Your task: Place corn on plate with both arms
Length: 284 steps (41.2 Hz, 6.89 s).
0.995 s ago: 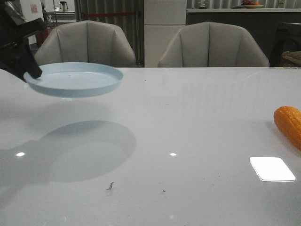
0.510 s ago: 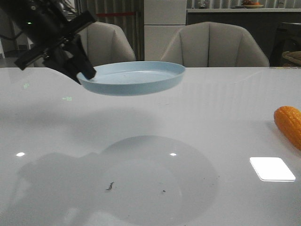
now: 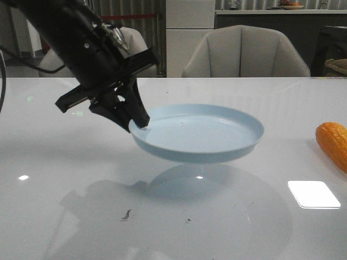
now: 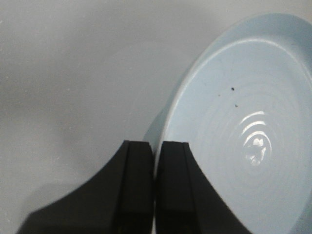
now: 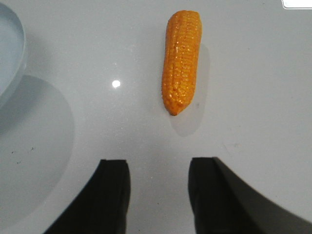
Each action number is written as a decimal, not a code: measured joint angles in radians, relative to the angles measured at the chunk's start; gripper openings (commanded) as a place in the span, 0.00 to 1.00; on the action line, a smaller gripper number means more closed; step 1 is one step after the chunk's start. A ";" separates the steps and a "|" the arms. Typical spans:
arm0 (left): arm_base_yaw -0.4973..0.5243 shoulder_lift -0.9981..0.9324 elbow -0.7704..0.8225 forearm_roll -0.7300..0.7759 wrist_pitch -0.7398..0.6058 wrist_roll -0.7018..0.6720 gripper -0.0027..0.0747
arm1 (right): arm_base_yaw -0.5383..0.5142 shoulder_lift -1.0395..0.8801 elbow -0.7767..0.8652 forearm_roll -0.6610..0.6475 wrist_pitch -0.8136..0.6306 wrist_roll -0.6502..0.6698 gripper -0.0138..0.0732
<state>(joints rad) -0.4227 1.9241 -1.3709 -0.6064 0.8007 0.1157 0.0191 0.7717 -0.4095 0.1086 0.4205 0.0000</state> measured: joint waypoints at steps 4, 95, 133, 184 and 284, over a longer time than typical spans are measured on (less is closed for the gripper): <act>0.000 0.001 0.058 0.000 -0.047 0.000 0.16 | 0.000 0.000 0.000 0.000 0.000 0.000 0.62; 0.258 -1.068 0.789 0.458 -0.471 0.045 0.38 | -0.032 1.025 -0.786 -0.021 0.183 0.049 0.81; 0.258 -1.144 0.791 0.445 -0.481 0.045 0.38 | -0.058 1.151 -0.846 -0.059 0.204 0.085 0.39; 0.258 -1.144 0.791 0.398 -0.430 0.045 0.38 | 0.608 1.352 -1.238 -0.057 0.595 -0.045 0.76; 0.258 -1.144 0.791 0.398 -0.308 0.045 0.15 | 0.045 -0.245 -0.214 -0.138 0.397 -0.018 0.77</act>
<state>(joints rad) -0.1644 0.7803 -0.5799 -0.2087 0.4929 0.1611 0.0643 0.5264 -0.6234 -0.0295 0.8179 -0.0184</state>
